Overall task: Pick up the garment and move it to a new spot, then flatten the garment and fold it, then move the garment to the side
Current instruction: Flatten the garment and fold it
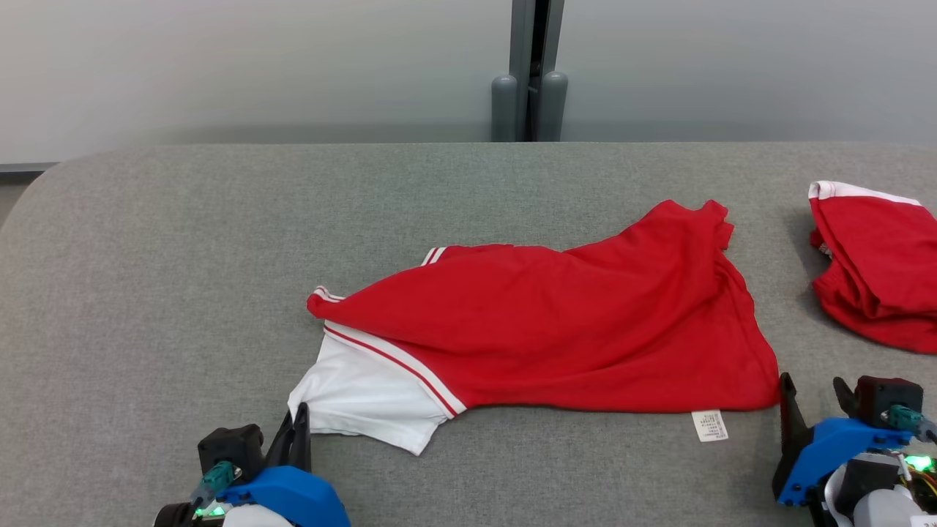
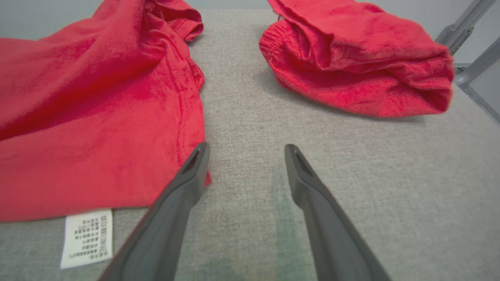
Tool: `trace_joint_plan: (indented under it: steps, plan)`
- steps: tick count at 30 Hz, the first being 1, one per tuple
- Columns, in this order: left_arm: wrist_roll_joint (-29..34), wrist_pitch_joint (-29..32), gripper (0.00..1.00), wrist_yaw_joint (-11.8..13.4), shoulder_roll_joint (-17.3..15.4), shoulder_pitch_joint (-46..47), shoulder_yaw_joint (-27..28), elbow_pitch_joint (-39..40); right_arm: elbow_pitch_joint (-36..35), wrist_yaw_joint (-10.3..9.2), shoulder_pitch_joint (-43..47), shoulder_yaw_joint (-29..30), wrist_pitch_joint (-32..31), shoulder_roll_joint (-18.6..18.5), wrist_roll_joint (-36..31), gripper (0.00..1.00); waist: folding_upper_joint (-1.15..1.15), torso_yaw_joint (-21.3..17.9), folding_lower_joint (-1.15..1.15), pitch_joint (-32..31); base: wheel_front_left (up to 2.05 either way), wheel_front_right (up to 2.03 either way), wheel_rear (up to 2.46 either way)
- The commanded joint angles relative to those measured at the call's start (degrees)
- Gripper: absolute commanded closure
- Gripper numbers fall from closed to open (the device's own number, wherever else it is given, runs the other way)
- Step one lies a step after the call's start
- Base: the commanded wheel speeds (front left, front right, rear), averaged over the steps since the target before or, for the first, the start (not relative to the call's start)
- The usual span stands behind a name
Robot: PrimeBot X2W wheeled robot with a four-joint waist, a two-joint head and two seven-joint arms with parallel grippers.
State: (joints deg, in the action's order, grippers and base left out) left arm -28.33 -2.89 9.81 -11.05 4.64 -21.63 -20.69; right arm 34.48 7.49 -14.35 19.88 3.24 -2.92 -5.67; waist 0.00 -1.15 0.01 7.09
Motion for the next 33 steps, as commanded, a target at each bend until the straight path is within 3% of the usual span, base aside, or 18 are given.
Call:
trace_joint_plan:
  steps: [1, 11, 12, 14, 15, 17, 26, 33]
  plan:
    - [-0.29, -0.31, 1.00, 0.29, -0.41, 0.31, 0.17, 0.45, 0.70, 0.00, -0.89, -0.12, -0.12, 0.02, -0.38, 0.00, 0.00, 0.32, -0.01, 0.19, 0.00, 0.00, 0.00]
    - [-0.68, 0.22, 1.00, 0.40, -0.91, -1.21, -0.35, 3.36, 7.80, 0.01, -1.17, -7.11, -1.83, 0.08, 2.81, 0.00, 0.00, 1.56, -0.01, -0.45, 0.00, 0.00, 0.00]
    - [-0.76, 0.15, 1.00, 0.40, -0.97, -1.46, -0.34, 3.54, 7.96, 0.01, -0.70, -7.98, -2.12, 0.10, 3.10, 0.10, 0.00, 1.54, -0.01, -0.59, 0.00, 0.00, 0.00]
    - [-0.86, -0.08, 1.00, 0.57, -1.09, -1.76, -0.28, 3.85, 7.87, 0.05, 0.21, -9.85, -2.92, 0.14, 3.97, 0.55, 0.00, 1.32, -0.01, -0.88, 0.00, 0.00, 0.00]
    - [-0.77, -0.13, 1.00, 0.58, -1.16, -1.83, -0.29, 4.02, 7.75, 0.07, 0.50, -10.57, -3.28, 0.18, 4.63, 0.65, 0.00, 1.15, -0.01, -1.04, 0.00, 0.00, 0.00]
    - [-0.76, -0.23, 1.00, 0.62, -1.31, -1.92, -0.36, 4.38, 7.05, 0.06, 0.79, -11.58, -3.73, 0.18, 5.44, 1.00, 0.00, 0.80, -0.01, -1.34, 0.00, 0.00, 0.00]
    - [-2.84, -1.32, 1.00, -0.87, -1.20, -0.96, 0.56, 8.65, -2.64, 0.00, 0.20, -15.74, -3.65, -0.03, 12.58, 1.00, 0.00, -0.69, -0.01, -3.43, 0.00, 0.00, 0.00]
    - [-9.75, 0.48, 1.00, -4.32, -1.33, 2.82, 4.75, 21.02, -18.66, 0.00, 0.91, -16.59, -9.03, -0.25, 21.16, 1.00, 0.00, -1.83, -0.01, -6.43, 0.00, 0.00, 0.00]
